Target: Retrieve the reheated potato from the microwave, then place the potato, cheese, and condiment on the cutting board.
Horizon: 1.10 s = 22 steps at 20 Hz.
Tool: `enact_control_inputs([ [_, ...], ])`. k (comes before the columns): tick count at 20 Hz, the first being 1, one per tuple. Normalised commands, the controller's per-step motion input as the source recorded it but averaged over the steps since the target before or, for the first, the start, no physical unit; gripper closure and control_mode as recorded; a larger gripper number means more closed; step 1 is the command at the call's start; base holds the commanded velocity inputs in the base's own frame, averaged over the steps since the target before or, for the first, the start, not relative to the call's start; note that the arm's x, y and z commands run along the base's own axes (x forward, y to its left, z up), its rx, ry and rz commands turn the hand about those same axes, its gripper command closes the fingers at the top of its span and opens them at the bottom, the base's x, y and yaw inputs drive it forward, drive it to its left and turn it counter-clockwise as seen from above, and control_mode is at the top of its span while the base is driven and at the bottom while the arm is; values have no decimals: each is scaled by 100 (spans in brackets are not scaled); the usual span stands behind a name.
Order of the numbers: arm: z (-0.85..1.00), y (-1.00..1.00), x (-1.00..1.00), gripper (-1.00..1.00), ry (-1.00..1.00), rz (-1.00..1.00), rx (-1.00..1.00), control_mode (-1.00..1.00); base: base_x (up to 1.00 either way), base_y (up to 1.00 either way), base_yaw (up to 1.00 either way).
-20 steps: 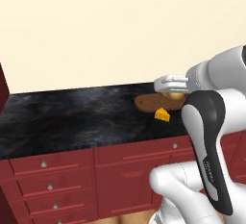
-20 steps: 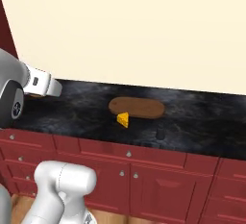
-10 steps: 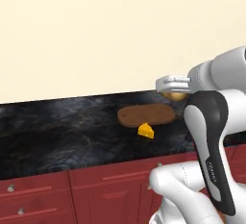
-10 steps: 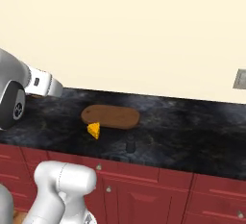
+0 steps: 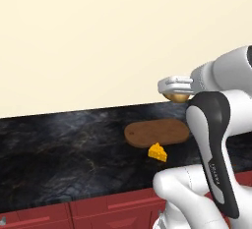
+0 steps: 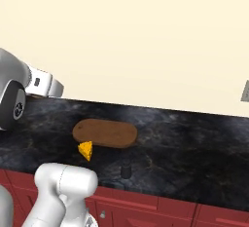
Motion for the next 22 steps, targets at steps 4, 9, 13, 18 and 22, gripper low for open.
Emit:
enact_control_inputs([
  [4,0,0,0,100,0,0,0,100,21,-1,0],
  [9,0,0,0,100,0,0,0,100,0,0,0],
  [13,0,0,0,100,0,0,0,100,0,0,0],
  [18,0,0,0,100,0,0,0,-100,0,0,0],
  [22,-1,0,0,100,-2,0,-1,-100,0,0,0],
])
